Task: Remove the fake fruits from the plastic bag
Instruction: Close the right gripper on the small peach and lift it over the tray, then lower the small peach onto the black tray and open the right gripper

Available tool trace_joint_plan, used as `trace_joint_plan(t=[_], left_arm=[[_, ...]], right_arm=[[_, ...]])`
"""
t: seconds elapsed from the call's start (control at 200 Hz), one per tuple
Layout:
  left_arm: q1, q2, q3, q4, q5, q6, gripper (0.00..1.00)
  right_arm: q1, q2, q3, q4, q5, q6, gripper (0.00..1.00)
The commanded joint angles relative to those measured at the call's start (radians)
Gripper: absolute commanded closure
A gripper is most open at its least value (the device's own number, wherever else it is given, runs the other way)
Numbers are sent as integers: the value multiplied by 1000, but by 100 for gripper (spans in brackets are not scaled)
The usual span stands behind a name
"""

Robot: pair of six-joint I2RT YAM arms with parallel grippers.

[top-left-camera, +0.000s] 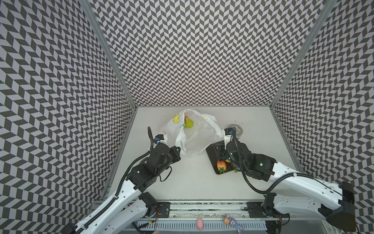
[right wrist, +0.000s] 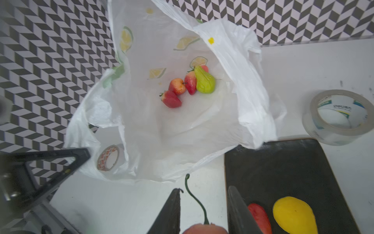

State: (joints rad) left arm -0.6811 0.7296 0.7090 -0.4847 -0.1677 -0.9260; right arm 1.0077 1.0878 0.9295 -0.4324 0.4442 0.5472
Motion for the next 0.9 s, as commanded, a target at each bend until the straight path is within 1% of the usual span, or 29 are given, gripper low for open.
trace_joint_plan(t=[0.0,0.11,0.26,0.335,0.736,0.806,0.896], left_arm=[[-6,-2,4,20,-19,6,100],[-6,4,15,4,-19,16,100],[-5,-5,20,-8,-28,18,100],[-6,-6,21,-6,-29,18,100],[-6,-11,24,-6,-30,11,100],[-6,-7,29,-10,-28,13,100],[-6,0,38,-20,-24,16,100]], right_arm=[[3,-49,-79,-60,80,31,79],[-14,-48,-117,-19,51,27,80],[-58,12,-167,62,-20,43,80],[-84,47,-187,129,-57,26,80],[-208,313,-185,360,-102,-39,80],[-231,374,-166,370,-119,-50,80],[-245,453,-130,362,-115,-70,80]])
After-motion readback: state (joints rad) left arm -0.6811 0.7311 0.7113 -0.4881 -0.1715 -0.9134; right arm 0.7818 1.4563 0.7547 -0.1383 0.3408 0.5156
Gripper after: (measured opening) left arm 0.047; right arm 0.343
